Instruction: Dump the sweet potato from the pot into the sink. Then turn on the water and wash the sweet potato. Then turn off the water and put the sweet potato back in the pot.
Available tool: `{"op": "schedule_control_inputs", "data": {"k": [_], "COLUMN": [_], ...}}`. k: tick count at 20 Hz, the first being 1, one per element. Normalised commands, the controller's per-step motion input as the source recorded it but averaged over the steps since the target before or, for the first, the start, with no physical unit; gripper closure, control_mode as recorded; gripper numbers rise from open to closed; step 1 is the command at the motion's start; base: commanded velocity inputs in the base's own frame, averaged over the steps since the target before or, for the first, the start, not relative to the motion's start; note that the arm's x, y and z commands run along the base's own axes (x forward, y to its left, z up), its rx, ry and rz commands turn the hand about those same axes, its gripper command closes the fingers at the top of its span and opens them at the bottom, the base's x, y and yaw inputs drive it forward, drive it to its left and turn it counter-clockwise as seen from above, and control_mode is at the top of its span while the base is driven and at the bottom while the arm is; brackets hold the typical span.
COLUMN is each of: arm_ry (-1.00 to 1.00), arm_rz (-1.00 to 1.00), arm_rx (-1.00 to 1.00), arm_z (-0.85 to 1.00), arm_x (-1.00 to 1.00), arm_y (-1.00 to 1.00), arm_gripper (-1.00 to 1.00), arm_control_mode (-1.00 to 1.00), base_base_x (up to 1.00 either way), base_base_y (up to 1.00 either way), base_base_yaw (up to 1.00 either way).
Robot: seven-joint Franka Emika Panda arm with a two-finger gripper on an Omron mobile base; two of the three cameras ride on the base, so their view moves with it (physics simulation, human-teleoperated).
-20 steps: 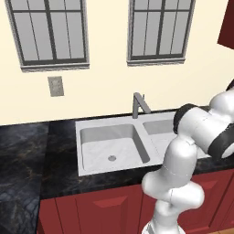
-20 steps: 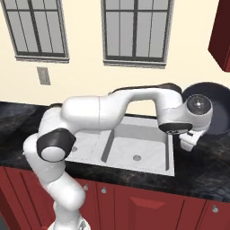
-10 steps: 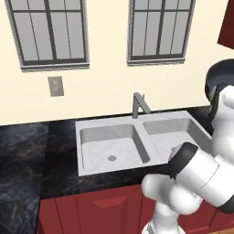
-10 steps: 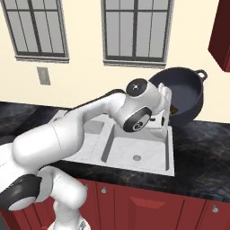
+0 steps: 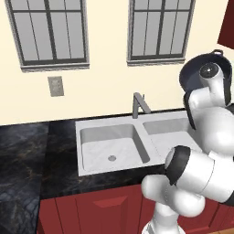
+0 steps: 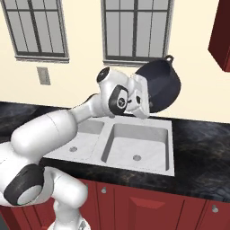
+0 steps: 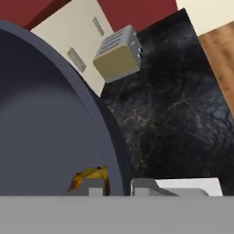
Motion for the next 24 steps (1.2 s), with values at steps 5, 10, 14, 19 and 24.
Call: {"op": "schedule_control_inputs", "data": {"k": [5, 10, 14, 19, 24], "arm_ry": [0.04, 0.0, -0.02, 0.02, 0.01], "arm_rz": [0.0, 0.0, 0.0, 0.0, 0.0], "arm_rx": [-0.14, -0.33, -0.4, -0.32, -0.22], "arm_z": [0.32, 0.37, 0.19, 0.02, 0.11], "arm_x": [0.74, 0.27, 0.0, 0.41, 0.57], "arm_y": [0.01, 0.19, 0.05, 0.0, 0.0], "arm_gripper": [1.0, 1.0, 1.0, 1.0, 1.0], "arm_control_mode": [-1.0, -1.0, -1.0, -1.0, -1.0], "base_base_x": [0.0, 0.0, 0.0, 0.0, 0.0], "base_base_y": [0.0, 0.0, 0.0, 0.0, 0.0], "base_base_yaw": [0.0, 0.0, 0.0, 0.0, 0.0]}}
